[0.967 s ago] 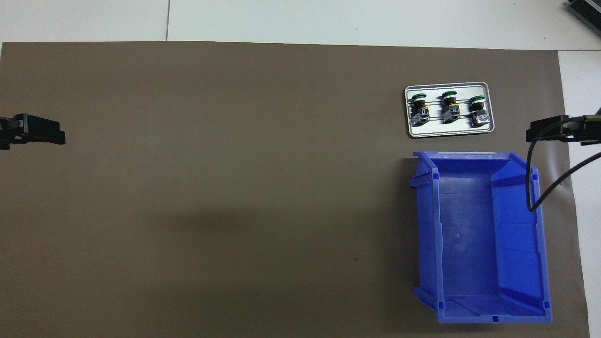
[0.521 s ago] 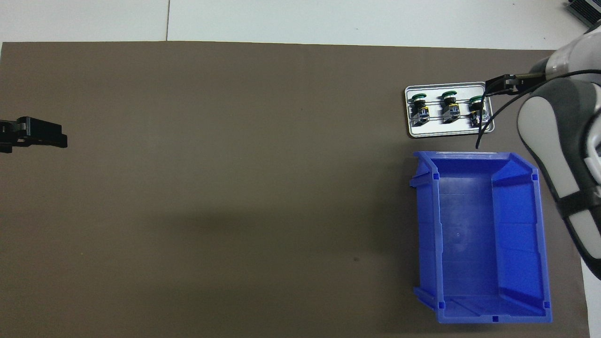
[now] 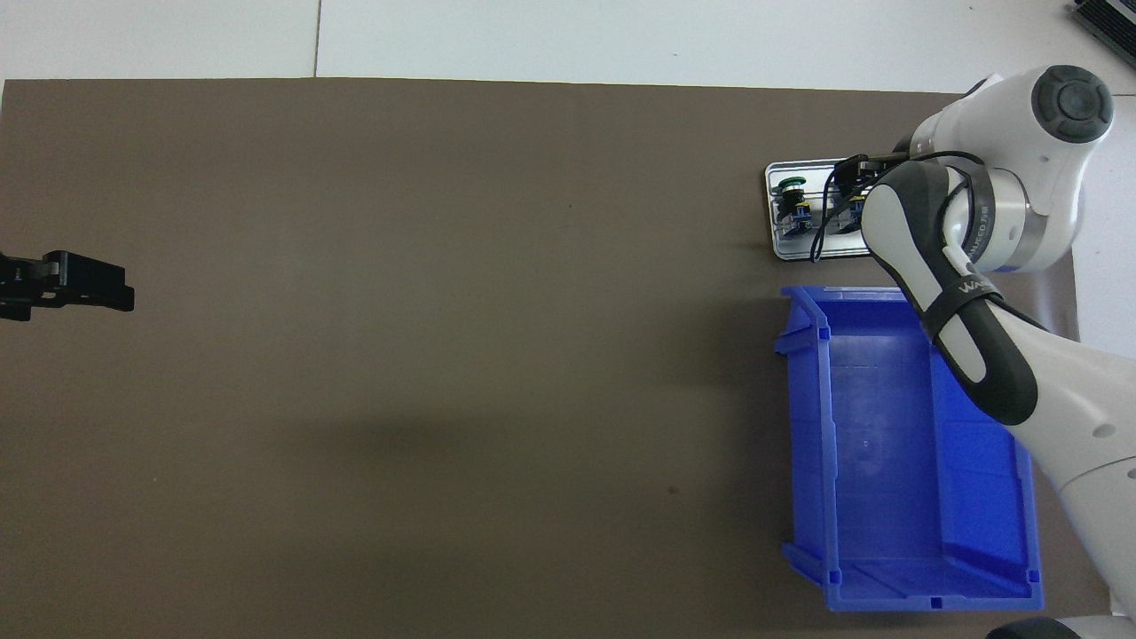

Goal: Place and press button with both arms
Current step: 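Reach the right gripper into the metal tray and grasp the middle component, then carry the component with the right gripper and set it on the table center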

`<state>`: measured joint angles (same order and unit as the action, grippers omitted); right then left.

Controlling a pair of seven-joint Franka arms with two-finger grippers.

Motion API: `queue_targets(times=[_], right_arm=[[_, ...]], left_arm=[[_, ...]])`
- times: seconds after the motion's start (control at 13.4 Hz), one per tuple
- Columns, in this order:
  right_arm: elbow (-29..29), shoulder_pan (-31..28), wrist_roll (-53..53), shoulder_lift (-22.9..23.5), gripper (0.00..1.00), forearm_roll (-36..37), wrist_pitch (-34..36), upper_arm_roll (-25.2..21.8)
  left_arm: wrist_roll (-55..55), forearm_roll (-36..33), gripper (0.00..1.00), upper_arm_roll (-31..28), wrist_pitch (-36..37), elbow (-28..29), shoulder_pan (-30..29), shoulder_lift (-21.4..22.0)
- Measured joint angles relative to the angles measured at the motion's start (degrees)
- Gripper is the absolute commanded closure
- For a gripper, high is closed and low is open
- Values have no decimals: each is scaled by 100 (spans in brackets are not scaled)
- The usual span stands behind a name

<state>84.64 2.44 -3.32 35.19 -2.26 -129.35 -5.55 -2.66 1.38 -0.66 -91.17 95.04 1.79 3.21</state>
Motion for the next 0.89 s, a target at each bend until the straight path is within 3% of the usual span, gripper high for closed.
queue_targets(times=[0.37, 0.67, 0.89], right_arm=[[355, -29, -370, -39, 27, -6, -120, -1], [439, 14, -370, -47, 33, -10, -255, 0], [499, 21, -371, -47, 45, -11, -302, 1]], left_arm=[[5, 0, 0, -14, 11, 115, 0, 62], [5, 0, 0, -21, 11, 131, 0, 76], [5, 0, 0, -21, 11, 131, 0, 76]])
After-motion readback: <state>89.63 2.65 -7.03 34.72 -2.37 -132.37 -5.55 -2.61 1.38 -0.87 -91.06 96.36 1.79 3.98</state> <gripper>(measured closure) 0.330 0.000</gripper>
